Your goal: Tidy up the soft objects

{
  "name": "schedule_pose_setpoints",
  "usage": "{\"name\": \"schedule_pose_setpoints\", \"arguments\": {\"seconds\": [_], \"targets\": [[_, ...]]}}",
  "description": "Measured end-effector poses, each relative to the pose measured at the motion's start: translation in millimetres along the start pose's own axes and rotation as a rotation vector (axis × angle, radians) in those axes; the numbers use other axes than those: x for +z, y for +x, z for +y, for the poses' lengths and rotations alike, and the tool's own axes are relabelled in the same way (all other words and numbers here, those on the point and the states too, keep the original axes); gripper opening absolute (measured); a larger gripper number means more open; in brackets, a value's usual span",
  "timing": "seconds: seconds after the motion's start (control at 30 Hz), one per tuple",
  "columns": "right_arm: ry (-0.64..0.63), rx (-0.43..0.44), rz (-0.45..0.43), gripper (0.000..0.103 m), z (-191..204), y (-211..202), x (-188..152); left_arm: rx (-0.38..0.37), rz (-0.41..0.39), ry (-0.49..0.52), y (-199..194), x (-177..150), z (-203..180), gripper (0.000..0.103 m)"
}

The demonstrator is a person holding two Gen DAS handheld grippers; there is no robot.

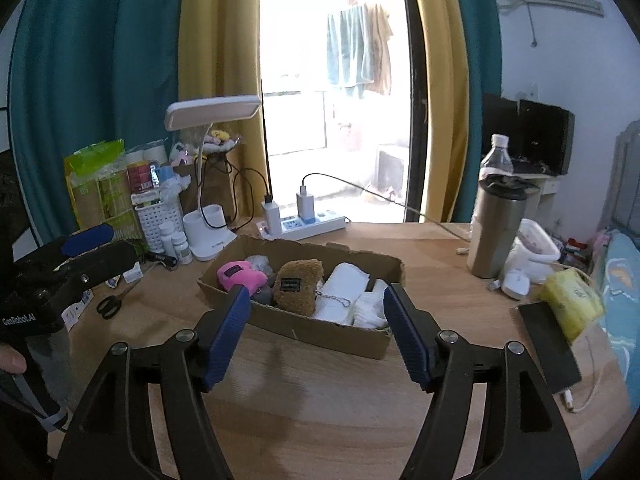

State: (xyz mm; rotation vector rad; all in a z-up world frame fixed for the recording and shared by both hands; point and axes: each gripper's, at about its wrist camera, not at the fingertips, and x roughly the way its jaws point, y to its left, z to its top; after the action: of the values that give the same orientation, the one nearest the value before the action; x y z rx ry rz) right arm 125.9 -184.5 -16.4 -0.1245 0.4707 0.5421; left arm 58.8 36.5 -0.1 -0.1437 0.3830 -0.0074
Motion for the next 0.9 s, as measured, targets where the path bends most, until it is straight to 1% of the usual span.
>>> {"name": "schedule_pose_setpoints", "arguments": {"seconds": [0.07, 0.23, 0.33, 0.43, 0.6, 0.73, 0.9], "targets": [[0.001, -0.011, -0.015, 0.073, 0, -10, -2, 0.01, -0.021, 0.005, -7, 0, -4, 0.097], [0.006, -0.034, -0.055, 0.073, 1, -30, -3, 0.0, -0.067, 0.024, -26, 1, -15, 0.098], [0.005, -0.049, -0.082, 0.073, 1, -44, -3, -0.015, -0.08, 0.027, -34, 2, -20, 0.098], [0.0, -0.071, -0.111, 0.073, 1, -59, -1, -0.05, -0.088, 0.04, -42, 6, -26, 0.098], [-0.007, -0.1, -0.158, 0.073, 2, -81, 3, -0.061, -0.109, 0.061, -52, 11, -38, 0.098], [-0.012, -0.118, -0.191, 0.073, 1, -95, 7, -0.048, -0.145, 0.076, -62, 18, -46, 0.098], [-0.014, -0.139, -0.222, 0.074, -1, -109, 10, -0.073, -0.174, 0.077, -71, 25, -51, 0.098]]}}
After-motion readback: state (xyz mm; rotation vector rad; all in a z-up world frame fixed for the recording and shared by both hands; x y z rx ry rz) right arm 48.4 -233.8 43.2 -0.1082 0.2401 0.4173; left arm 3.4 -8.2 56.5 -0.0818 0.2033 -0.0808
